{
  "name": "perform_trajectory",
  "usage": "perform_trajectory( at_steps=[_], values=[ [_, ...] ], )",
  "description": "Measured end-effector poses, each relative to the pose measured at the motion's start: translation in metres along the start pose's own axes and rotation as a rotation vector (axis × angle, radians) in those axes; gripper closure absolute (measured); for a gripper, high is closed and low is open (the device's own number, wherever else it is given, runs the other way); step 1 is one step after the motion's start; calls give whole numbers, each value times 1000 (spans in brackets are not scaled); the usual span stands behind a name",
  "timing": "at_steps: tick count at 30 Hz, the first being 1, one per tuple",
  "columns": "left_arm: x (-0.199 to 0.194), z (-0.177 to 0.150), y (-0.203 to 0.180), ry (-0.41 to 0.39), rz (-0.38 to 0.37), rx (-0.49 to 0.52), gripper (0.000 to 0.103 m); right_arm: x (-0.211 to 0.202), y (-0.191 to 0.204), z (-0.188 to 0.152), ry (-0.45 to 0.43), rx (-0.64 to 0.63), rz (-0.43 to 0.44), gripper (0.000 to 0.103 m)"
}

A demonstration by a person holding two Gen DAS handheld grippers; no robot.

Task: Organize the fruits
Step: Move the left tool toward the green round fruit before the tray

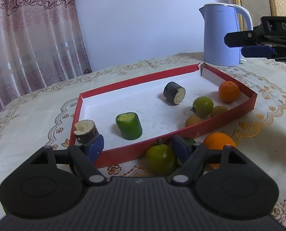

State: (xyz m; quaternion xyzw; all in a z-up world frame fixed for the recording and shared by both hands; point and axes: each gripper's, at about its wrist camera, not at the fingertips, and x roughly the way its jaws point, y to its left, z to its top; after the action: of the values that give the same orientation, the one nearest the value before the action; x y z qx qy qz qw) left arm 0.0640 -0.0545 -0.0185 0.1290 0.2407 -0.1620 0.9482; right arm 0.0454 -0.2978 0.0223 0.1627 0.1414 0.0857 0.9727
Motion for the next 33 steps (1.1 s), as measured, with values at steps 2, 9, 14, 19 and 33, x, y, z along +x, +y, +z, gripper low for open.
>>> perform_trajectory(
  at_steps=[2, 9, 14, 19, 33],
  values=[
    [1, 0, 0, 2, -2, -6, 28, 1, 0, 0, 1, -2, -3, 41],
    [1, 1, -4, 9, 21, -9, 28, 0, -1, -1, -3, 2, -14, 41],
    [-12, -2, -14, 8, 26, 26, 42, -1, -2, -1, -6, 5, -16, 41],
    [-12, -13, -4, 109, -67, -16, 32, -2, -2, -1, -6, 9, -2, 41],
    [-3, 4, -17, 22, -6, 44, 12, -3, 0, -2, -1, -1, -1, 34]
  ],
)
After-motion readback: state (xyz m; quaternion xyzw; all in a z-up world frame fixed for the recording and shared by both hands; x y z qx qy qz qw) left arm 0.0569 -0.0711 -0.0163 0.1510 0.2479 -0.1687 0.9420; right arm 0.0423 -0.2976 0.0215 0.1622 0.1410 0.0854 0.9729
